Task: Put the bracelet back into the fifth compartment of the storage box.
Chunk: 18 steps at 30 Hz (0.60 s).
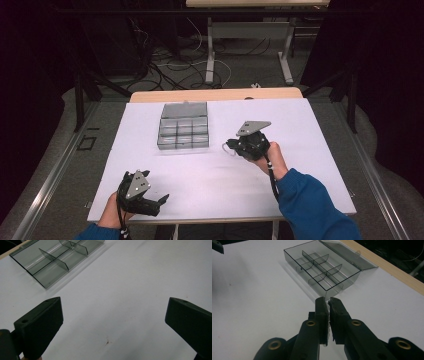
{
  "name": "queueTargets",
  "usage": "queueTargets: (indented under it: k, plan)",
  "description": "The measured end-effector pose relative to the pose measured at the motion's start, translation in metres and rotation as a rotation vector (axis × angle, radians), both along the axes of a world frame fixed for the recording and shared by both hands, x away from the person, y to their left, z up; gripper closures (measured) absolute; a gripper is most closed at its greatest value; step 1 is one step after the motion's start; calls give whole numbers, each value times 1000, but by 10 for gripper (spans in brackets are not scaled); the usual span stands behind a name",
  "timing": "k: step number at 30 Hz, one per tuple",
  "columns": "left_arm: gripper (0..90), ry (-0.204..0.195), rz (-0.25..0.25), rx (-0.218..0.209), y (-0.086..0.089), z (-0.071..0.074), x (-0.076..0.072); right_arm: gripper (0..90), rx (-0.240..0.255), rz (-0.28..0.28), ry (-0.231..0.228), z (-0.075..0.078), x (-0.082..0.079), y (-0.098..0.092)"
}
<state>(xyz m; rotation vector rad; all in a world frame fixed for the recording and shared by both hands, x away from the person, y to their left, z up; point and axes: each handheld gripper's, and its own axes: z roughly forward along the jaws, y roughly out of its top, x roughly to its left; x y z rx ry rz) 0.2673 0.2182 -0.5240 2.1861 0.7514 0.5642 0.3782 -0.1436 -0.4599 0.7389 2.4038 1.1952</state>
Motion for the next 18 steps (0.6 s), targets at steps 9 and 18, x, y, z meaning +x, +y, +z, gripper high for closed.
queueTargets:
  k: [9,18]
  plan:
    - [12,1,0,0,0,0,0,853,8,13,-25,7,6,15]
    - [12,3,-1,-2,0,0,1,854,8,29,-39,15,14,32]
